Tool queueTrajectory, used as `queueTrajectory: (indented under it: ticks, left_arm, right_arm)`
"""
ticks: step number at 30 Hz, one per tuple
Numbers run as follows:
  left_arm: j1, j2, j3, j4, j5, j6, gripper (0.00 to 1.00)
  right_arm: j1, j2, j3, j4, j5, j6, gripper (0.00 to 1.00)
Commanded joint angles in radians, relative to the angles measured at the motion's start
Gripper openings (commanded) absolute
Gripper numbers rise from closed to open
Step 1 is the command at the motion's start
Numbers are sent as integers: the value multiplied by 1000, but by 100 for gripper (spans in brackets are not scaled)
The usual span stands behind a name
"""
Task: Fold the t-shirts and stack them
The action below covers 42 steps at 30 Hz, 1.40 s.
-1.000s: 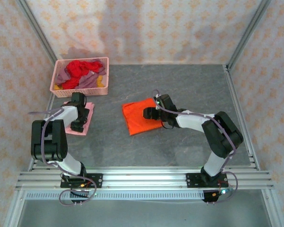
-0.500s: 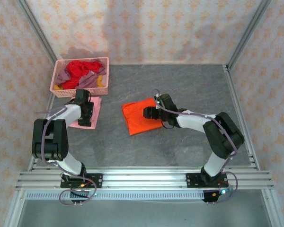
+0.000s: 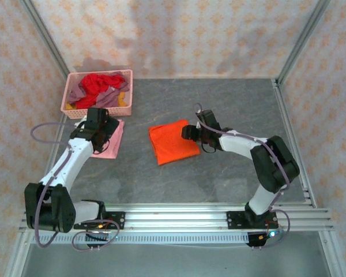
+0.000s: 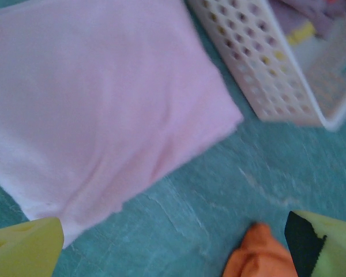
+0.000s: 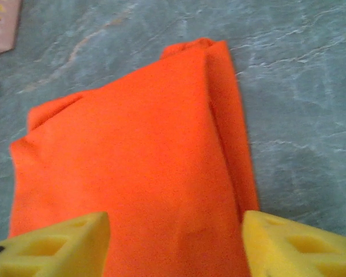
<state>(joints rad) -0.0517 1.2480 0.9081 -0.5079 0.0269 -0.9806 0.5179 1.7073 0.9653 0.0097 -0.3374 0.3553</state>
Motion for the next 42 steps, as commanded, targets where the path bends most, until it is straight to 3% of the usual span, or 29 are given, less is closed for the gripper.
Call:
queueTrajectory:
  ticks: [1,9,14,15,20,23,30,37,42]
  left_arm:
    - [-56,3,11,-8,41,203,100]
    - [-197,124,30,7,125,275,100]
    - [-258,211,49,36,180,297,100]
    - [-265,229,53,44,201,304,100]
    - [-313,320,74,51,254,346,100]
    - [-324,344,62,87,255,374,99]
    - [-323,423,135,83,185,477,93]
    - [-314,477,132,124,175,451,90]
    - [-277,485,70,242,280,389,87]
  right_arm:
    - [4,37,39,-111,11,24,54]
    - [49,68,32,-121,-41,81,35]
    - [108,65,23,-58,-35,172,32]
    - [114,60,20,-50,-25,196,33]
    - [116,-38,-37,-11,82,260,58]
    - [97,-110,-72,-22,146,255,64]
    - [57,-83,-42,-34,76,208,63]
    - [93,19,98,-72,-10,163,56]
    - [122,49,154,-128,40,140,54]
